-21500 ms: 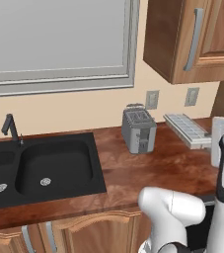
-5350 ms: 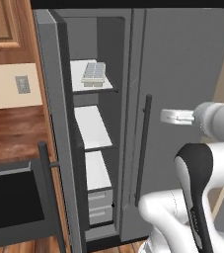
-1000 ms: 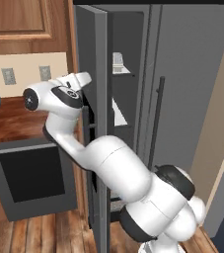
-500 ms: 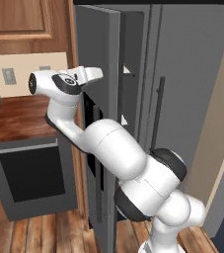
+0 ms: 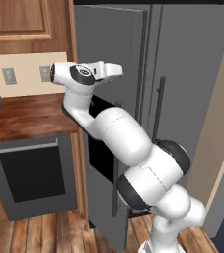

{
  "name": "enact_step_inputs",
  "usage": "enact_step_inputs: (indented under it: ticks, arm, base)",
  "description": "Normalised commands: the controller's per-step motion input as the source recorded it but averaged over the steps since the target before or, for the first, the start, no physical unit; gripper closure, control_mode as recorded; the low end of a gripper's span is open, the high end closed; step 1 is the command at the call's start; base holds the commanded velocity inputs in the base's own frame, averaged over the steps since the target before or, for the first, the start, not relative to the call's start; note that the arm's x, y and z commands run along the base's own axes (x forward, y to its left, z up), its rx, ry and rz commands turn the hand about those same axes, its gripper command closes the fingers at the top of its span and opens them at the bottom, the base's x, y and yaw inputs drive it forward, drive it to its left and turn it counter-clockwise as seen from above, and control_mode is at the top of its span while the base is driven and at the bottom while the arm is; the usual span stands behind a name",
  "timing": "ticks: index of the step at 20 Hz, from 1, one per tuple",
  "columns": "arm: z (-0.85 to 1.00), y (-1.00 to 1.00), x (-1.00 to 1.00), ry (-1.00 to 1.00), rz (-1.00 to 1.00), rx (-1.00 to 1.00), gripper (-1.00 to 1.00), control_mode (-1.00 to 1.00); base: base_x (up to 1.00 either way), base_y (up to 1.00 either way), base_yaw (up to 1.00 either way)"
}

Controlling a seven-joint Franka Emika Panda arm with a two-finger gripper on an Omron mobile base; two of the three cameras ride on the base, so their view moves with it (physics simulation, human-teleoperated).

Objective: The ice cube tray has been filled with water. Take the tray and place it in the freezer to make ice. Close the freezer door after placing the tray.

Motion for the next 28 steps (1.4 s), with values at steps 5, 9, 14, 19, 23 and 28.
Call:
enact_step_inputs:
  ticks: [5,9,14,19,23,28]
  arm:
    - [0.0,-1.0,0.36,-0.19,0.06,0.05,-1.0,-1.0]
    - [0.0,-0.97,0.73,-0.2,0.25,0.16,-1.0,-1.0]
    - [0.0,-0.84,0.78,-0.15,0.32,0.18,-1.0,-1.0]
    - [0.0,-0.62,0.68,-0.14,0.39,0.2,-1.0,-1.0]
    - [0.0,-0.27,0.52,-0.14,0.39,0.16,-1.0,-1.0]
    - [0.0,-0.1,0.62,-0.09,0.32,0.15,-1.0,-1.0]
  base:
    - [0.0,0.0,0.0]
    - [0.0,0.0,0.0]
    - [0.0,0.0,0.0]
    - [0.0,0.0,0.0]
    - [0.0,0.0,0.0]
    - [0.0,0.0,0.0]
